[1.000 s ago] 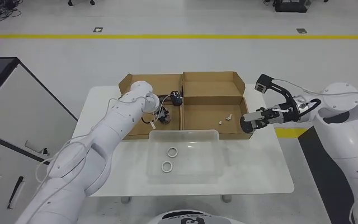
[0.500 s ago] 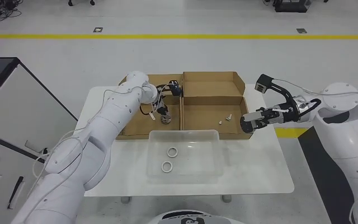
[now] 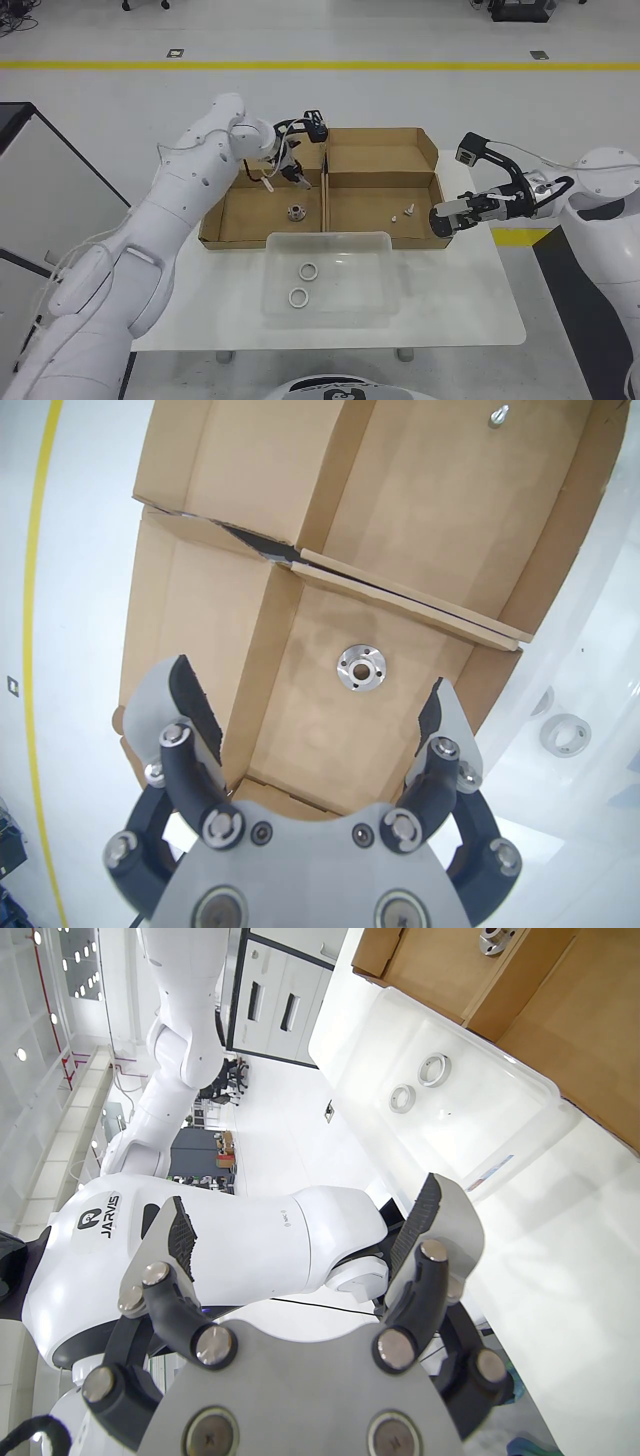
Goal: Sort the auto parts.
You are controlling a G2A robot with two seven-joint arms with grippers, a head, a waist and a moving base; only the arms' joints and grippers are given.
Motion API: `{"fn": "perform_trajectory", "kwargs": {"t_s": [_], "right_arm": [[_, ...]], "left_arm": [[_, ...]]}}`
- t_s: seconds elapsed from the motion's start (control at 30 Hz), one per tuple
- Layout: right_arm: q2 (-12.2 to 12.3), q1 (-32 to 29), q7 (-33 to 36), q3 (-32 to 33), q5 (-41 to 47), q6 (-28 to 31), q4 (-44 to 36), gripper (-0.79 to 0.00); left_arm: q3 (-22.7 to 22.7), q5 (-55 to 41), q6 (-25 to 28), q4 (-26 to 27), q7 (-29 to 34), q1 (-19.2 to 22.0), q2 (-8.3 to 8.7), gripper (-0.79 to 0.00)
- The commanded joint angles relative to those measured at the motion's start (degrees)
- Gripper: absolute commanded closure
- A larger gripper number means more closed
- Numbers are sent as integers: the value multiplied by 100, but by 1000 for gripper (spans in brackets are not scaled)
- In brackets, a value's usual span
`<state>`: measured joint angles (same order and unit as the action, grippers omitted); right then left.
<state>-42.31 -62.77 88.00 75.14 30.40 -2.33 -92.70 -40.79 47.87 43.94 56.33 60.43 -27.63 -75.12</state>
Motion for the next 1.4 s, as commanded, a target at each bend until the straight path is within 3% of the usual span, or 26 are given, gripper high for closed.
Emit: {"fn": "perform_trajectory", "kwargs": {"t_s": [0.0, 0.37, 0.57, 0.7, 0.97, 1.37], "right_arm": [[0, 0, 0, 0, 0, 0, 0, -785], [0, 0, 0, 0, 0, 0, 0, -785], [0, 0, 0, 0, 0, 0, 0, -785], [0, 0, 0, 0, 0, 0, 0, -785], [0, 0, 0, 0, 0, 0, 0, -785], [0, 0, 0, 0, 0, 0, 0, -785]], "left_arm": [[-55, -179, -174, 647, 166, -244, 176, -785], [-341, -1287, -1149, 3502, 1142, -1174, 1280, -785], [-49, -1709, -1364, 4309, 1357, -1320, 1726, -785], [107, -1912, -1390, 4557, 1383, -1272, 1947, -785], [448, -2441, -1425, 4897, 1417, -1145, 2242, -785], [449, -2478, -1429, 4893, 1390, -1158, 2256, -785]]}}
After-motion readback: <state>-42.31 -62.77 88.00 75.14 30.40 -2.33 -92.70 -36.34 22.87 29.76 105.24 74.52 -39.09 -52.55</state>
